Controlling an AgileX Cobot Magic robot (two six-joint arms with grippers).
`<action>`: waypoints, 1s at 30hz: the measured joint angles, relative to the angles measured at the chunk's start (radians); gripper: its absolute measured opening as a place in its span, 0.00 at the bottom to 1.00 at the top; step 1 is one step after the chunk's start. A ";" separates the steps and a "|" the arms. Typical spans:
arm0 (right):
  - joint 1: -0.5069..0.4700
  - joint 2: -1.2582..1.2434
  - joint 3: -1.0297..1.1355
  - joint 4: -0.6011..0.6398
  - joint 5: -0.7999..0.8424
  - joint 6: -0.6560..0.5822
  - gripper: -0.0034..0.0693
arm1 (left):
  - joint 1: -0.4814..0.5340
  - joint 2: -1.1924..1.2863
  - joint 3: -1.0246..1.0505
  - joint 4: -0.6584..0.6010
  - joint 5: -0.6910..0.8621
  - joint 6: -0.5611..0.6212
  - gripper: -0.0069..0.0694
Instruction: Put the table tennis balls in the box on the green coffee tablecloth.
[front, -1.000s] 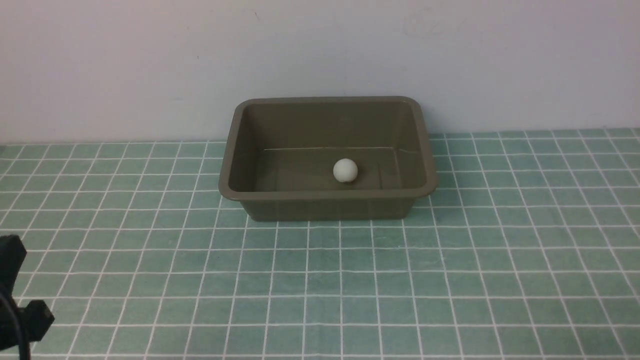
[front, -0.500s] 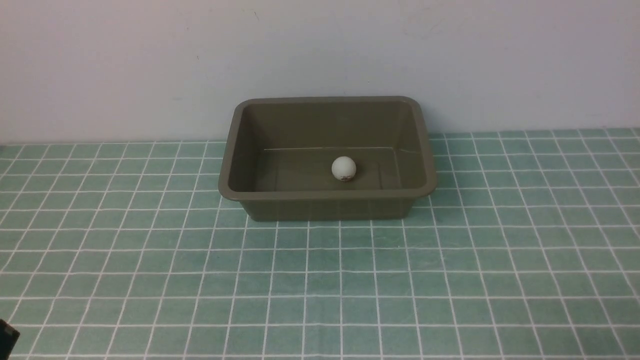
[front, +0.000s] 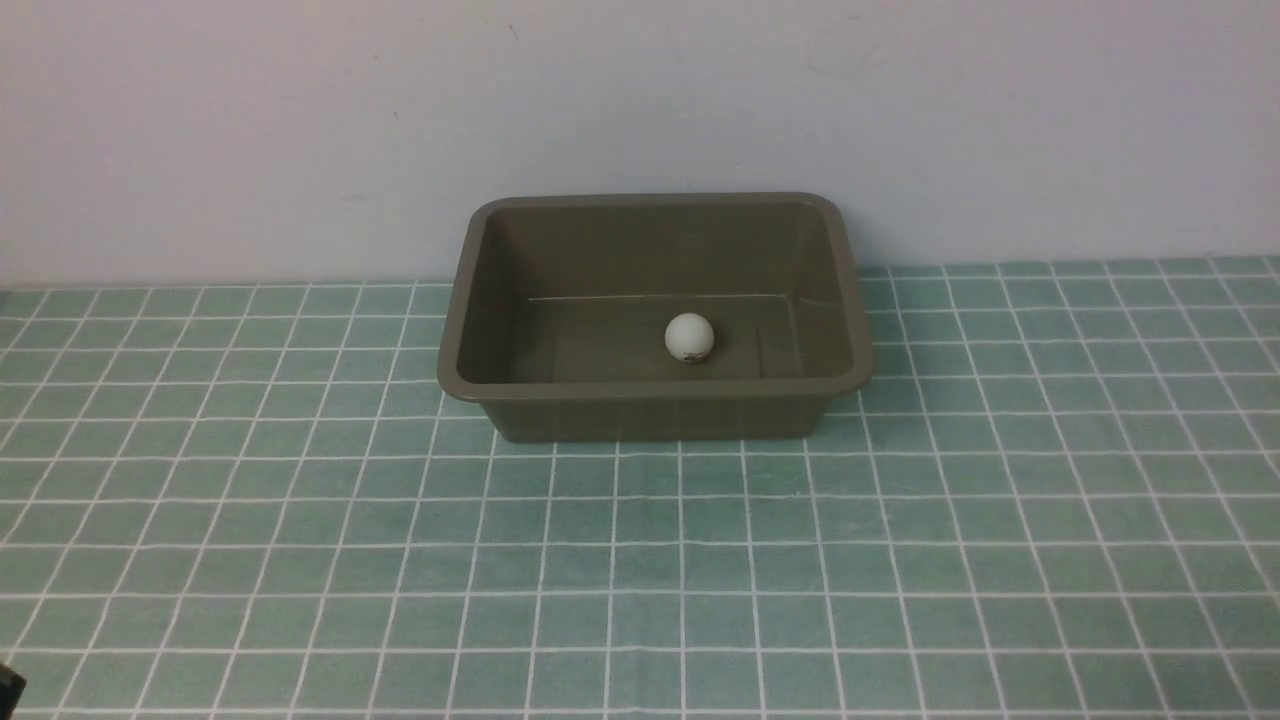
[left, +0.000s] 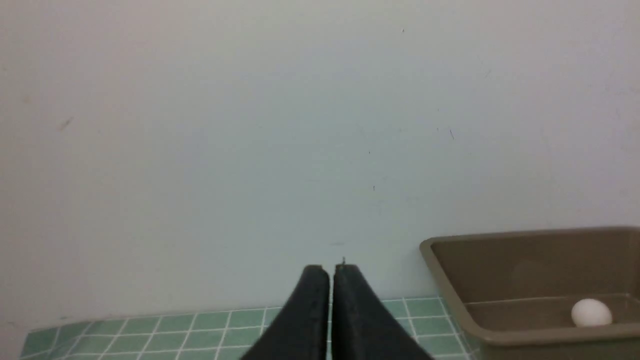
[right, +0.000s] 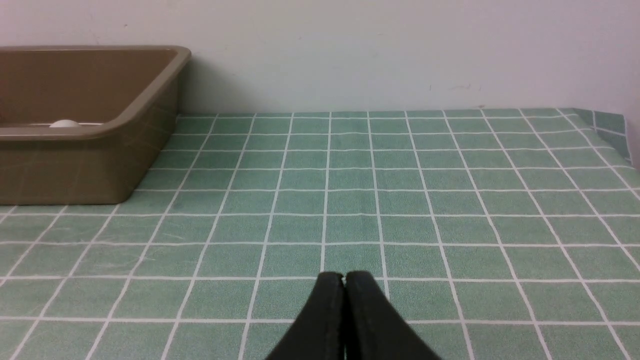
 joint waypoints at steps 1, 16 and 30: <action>0.000 0.000 0.000 0.000 0.000 0.000 0.03 | 0.000 -0.014 0.019 0.000 0.001 0.019 0.09; 0.000 0.000 0.000 0.000 0.000 0.000 0.03 | 0.000 -0.063 0.154 -0.001 0.031 0.111 0.09; 0.000 0.000 0.000 0.000 0.000 0.000 0.03 | 0.000 -0.063 0.154 -0.001 0.022 0.133 0.09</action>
